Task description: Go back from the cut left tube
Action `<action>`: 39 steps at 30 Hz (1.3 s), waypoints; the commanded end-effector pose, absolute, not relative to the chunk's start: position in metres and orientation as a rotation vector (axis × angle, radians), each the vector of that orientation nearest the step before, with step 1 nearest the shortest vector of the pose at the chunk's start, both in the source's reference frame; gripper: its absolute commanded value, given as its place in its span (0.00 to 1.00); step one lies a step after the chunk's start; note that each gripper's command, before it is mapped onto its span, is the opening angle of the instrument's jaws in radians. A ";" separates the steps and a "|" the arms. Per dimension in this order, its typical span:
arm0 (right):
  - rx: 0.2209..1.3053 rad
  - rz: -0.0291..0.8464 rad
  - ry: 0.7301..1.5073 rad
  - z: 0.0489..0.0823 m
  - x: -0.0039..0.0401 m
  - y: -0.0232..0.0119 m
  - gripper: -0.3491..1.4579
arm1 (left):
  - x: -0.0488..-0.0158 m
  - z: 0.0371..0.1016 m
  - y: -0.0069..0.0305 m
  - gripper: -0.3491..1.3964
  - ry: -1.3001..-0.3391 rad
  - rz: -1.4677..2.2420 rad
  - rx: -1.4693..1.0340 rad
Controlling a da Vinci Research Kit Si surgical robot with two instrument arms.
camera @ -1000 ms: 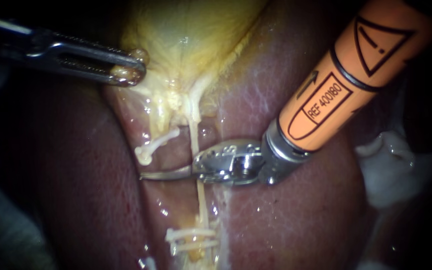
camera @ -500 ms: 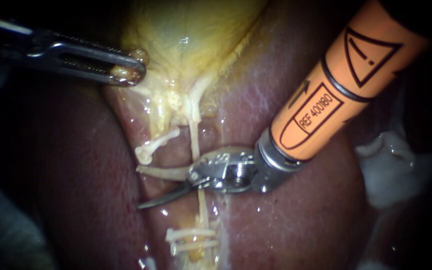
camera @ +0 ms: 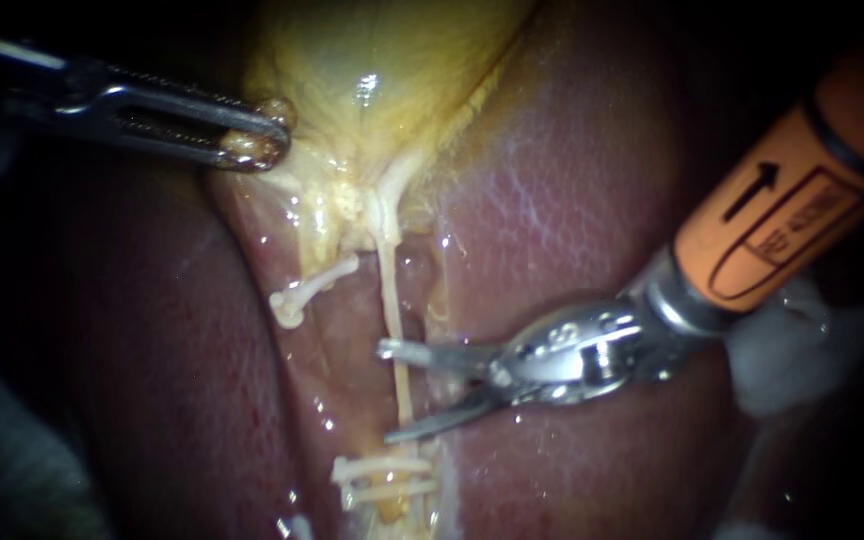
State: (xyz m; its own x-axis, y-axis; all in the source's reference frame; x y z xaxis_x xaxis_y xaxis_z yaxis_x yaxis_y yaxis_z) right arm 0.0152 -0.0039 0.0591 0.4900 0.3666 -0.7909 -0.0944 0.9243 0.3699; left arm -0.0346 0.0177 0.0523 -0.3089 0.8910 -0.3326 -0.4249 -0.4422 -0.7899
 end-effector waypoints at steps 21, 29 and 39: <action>0.154 0.184 0.798 0.0562 0.0068 0.0012 0.99 | -0.0361 0.0551 0.0166 0.00 -0.719 1.879 -0.981; 0.154 0.183 0.798 0.0562 0.0067 0.0011 0.99 | -0.0381 0.0582 0.0166 0.00 -0.724 1.893 -0.986; 0.158 0.180 0.802 0.0563 0.0067 0.0010 0.99 | -0.0380 0.0586 0.0166 0.00 -0.729 1.892 -0.981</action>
